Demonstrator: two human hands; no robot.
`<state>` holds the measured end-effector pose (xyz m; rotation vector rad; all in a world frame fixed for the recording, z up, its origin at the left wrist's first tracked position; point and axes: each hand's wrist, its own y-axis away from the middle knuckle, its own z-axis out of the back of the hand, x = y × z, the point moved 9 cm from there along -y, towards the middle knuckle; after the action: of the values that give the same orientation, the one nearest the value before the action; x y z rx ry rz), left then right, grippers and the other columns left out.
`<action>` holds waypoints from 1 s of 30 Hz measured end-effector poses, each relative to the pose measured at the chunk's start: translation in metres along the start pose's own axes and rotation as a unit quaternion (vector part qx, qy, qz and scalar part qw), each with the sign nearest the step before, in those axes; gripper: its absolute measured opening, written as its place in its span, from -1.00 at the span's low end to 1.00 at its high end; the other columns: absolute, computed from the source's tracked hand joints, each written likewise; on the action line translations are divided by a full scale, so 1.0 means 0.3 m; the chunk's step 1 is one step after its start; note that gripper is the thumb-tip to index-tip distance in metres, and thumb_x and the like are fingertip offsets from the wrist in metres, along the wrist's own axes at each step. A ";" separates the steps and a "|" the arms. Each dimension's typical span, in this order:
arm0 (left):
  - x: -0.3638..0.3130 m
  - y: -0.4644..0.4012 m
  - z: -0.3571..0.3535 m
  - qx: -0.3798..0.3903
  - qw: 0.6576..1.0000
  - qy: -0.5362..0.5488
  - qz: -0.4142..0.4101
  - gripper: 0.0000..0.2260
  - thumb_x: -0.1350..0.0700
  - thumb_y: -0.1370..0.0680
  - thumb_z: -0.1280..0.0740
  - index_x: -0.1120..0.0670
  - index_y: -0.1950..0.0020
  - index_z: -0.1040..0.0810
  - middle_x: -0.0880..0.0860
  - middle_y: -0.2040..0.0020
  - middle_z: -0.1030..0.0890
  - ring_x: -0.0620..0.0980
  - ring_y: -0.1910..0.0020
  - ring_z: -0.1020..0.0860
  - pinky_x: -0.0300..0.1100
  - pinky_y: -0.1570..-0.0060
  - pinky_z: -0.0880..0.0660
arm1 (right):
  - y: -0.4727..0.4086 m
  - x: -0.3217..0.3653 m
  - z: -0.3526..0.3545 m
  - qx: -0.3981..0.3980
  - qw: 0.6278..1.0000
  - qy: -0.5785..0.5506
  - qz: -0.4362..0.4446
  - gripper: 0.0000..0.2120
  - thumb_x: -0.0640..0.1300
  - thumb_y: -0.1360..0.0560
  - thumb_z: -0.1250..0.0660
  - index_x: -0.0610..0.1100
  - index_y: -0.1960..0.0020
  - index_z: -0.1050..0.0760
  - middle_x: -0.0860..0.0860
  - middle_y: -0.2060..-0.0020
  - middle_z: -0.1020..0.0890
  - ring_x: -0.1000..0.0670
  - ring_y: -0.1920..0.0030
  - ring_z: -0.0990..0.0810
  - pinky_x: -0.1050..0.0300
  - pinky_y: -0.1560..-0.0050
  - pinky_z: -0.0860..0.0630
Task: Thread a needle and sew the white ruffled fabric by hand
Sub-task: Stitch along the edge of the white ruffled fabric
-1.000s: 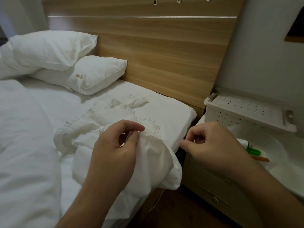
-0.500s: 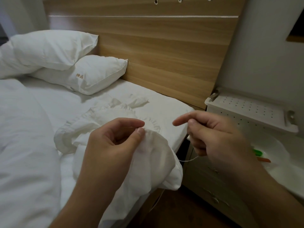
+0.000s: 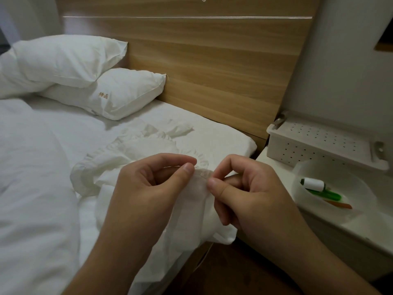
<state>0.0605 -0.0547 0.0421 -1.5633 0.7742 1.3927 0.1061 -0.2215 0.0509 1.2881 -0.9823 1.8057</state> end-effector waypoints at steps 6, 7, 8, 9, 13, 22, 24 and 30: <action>-0.002 -0.001 0.002 -0.003 1.000 -0.011 -0.002 -0.89 0.15 -0.55 -0.49 -0.03 0.01 -0.80 -0.03 0.14 -0.79 -0.06 0.08 -0.76 -0.12 0.04 -0.62 | 0.001 0.003 0.008 -0.017 1.000 0.017 0.005 -0.87 -0.22 -0.62 -0.35 -0.16 0.11 -0.54 -0.08 0.54 -0.55 0.07 0.56 -0.42 0.30 0.46 -0.37; -0.003 -0.001 0.002 -0.003 1.000 -0.009 -0.003 -0.89 0.16 -0.55 -0.49 -0.02 0.01 -0.80 -0.02 0.14 -0.79 -0.07 0.09 -0.76 -0.13 0.05 -0.62 | 0.001 0.004 0.010 -0.019 1.000 0.019 0.005 -0.87 -0.22 -0.62 -0.35 -0.16 0.12 -0.54 -0.09 0.54 -0.55 0.06 0.55 -0.42 0.29 0.46 -0.37; -0.005 -0.001 0.001 -0.003 1.000 -0.007 -0.003 -0.89 0.16 -0.55 -0.49 -0.01 0.01 -0.80 -0.02 0.15 -0.79 -0.08 0.10 -0.76 -0.16 0.07 -0.62 | 0.001 0.004 0.011 -0.020 1.000 0.019 0.005 -0.87 -0.22 -0.62 -0.35 -0.16 0.12 -0.54 -0.09 0.54 -0.56 0.06 0.55 -0.42 0.27 0.45 -0.38; -0.006 -0.001 0.000 -0.002 1.000 -0.006 -0.004 -0.89 0.17 -0.55 -0.49 -0.01 0.02 -0.80 -0.02 0.15 -0.79 -0.08 0.10 -0.76 -0.20 0.09 -0.62 | 0.001 0.004 0.013 -0.020 1.000 0.020 0.004 -0.87 -0.21 -0.62 -0.35 -0.16 0.12 -0.54 -0.09 0.54 -0.56 0.05 0.55 -0.43 0.26 0.45 -0.38; -0.011 -0.003 -0.002 0.001 1.000 -0.013 -0.013 -0.89 0.18 -0.55 -0.49 0.00 0.01 -0.80 -0.04 0.13 -0.79 -0.10 0.08 -0.76 -0.26 0.10 -0.65 | 0.000 -0.003 0.015 -0.021 0.999 0.025 0.001 -0.87 -0.22 -0.62 -0.35 -0.17 0.11 -0.54 -0.09 0.54 -0.56 0.05 0.54 -0.43 0.26 0.44 -0.39; -0.038 0.005 -0.016 0.014 0.998 -0.035 -0.049 -0.87 0.22 -0.56 -0.49 0.01 0.01 -0.79 -0.07 0.14 -0.79 -0.13 0.08 -0.76 -0.36 0.08 -0.62 | 0.005 -0.003 0.009 -0.022 0.999 0.045 -0.014 -0.82 -0.15 -0.65 -0.31 0.08 -0.20 -0.49 -0.04 0.51 -0.58 0.12 0.53 -0.49 0.34 0.45 -0.41; -0.046 0.007 -0.021 0.018 0.997 -0.040 -0.057 -0.87 0.22 -0.56 -0.49 0.01 0.01 -0.79 -0.09 0.15 -0.79 -0.15 0.09 -0.76 -0.36 0.08 -0.63 | 0.002 -0.009 0.007 -0.017 0.999 0.042 -0.022 -0.84 -0.15 -0.66 -0.30 0.05 -0.19 -0.54 -0.04 0.52 -0.57 0.13 0.54 -0.48 0.34 0.45 -0.40; -0.057 0.008 -0.028 0.024 0.995 -0.045 -0.083 -0.84 0.25 -0.55 -0.49 0.04 -0.07 -0.76 -0.09 0.09 -0.79 -0.12 0.00 -0.76 -0.29 -0.01 -0.66 | -0.001 -0.025 0.012 -0.022 0.998 0.040 -0.030 -0.92 -0.15 -0.66 -0.31 -0.08 -0.01 -0.56 -0.05 0.53 -0.57 0.13 0.57 -0.45 0.34 0.47 -0.38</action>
<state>0.0588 -0.0650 0.0582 -1.4823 0.6040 1.3049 0.1098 -0.2252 0.0444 1.1960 -0.9258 1.7662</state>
